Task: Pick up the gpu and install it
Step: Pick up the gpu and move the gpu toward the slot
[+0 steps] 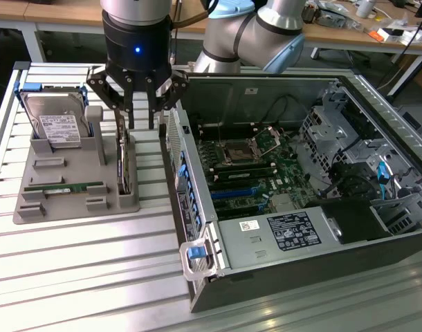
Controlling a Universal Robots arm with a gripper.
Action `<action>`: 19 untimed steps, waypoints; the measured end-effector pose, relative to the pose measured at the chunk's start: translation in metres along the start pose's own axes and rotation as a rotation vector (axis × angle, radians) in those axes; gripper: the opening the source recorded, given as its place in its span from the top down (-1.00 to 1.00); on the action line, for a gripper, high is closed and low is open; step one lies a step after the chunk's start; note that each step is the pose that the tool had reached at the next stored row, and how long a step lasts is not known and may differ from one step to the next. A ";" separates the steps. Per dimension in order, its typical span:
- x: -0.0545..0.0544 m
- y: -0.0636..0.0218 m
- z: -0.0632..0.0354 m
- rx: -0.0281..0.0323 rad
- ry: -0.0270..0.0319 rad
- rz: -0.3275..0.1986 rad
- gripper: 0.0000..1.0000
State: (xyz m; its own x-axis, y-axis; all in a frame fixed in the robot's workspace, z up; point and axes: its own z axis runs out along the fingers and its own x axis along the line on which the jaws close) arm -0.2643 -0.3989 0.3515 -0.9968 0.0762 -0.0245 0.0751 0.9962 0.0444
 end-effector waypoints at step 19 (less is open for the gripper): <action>0.000 -0.0003 0.0076 0.0000 0.0000 0.000 0.28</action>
State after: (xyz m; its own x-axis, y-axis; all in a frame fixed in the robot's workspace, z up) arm -0.2643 -0.3989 0.3439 -0.9968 0.0762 -0.0245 0.0751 0.9962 0.0444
